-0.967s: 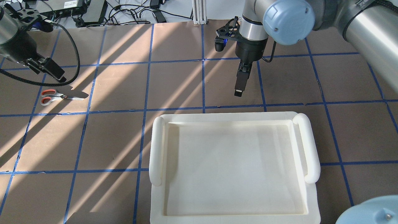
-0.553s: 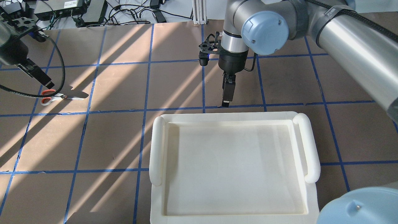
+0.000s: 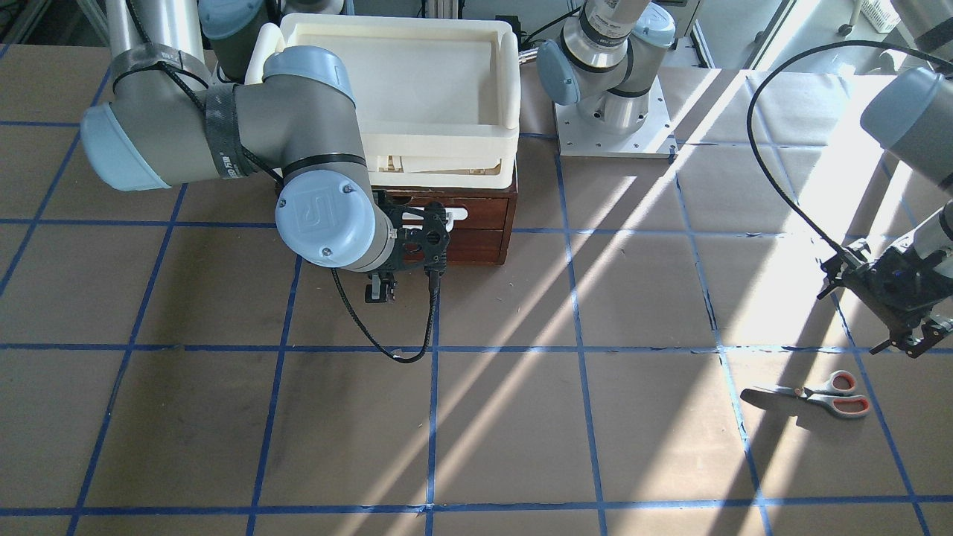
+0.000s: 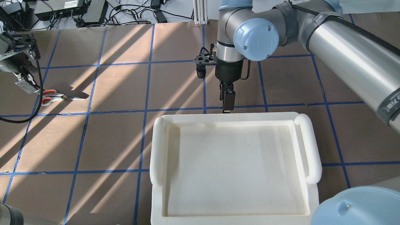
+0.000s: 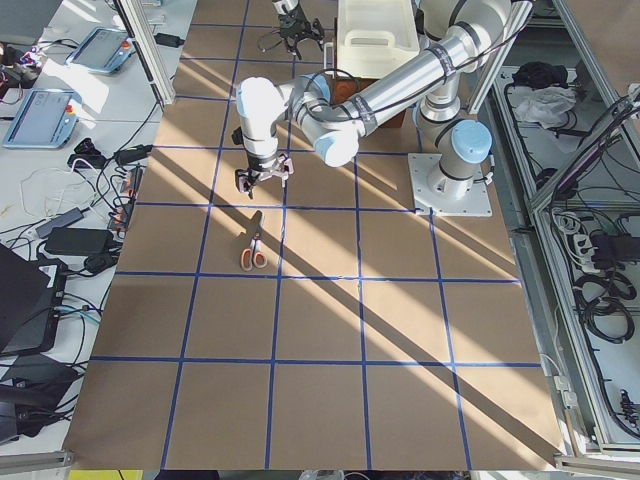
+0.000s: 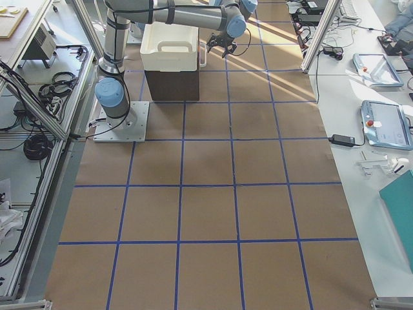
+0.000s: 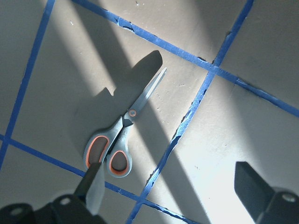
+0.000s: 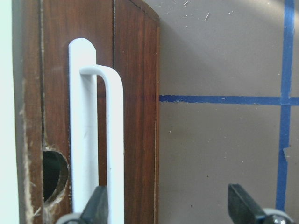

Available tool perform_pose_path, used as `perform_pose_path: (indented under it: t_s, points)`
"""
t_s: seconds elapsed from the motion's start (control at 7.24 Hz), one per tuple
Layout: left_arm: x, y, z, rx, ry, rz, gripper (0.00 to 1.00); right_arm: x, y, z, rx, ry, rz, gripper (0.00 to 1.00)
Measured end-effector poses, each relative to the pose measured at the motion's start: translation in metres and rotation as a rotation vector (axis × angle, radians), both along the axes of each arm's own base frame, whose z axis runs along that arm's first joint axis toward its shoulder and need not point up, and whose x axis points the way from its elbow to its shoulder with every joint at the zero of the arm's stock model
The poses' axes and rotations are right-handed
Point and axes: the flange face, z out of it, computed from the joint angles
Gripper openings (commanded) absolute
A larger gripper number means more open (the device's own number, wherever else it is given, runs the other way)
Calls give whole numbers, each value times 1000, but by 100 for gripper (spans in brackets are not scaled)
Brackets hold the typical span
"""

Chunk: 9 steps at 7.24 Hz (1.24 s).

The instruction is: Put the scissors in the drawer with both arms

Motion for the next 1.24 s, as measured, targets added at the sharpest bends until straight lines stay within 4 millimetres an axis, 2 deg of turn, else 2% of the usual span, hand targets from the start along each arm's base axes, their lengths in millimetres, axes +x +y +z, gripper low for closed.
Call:
perform_pose_path:
  t_s: [0.41, 0.83, 0.97, 1.24]
  points:
    - [27, -22, -52, -16, -17, -229, 100, 11, 13, -12, 27, 15, 17, 85]
    - [58, -29, -102, -1, 15, -299, 100, 13, 18, -20, 39, 19, 24, 80]
    - [63, -31, -117, 9, 32, -311, 97, 13, 20, -22, 43, 20, 26, 78]
    - [66, -33, -137, 15, 61, -344, 97, 14, 22, -25, 46, 19, 31, 65]
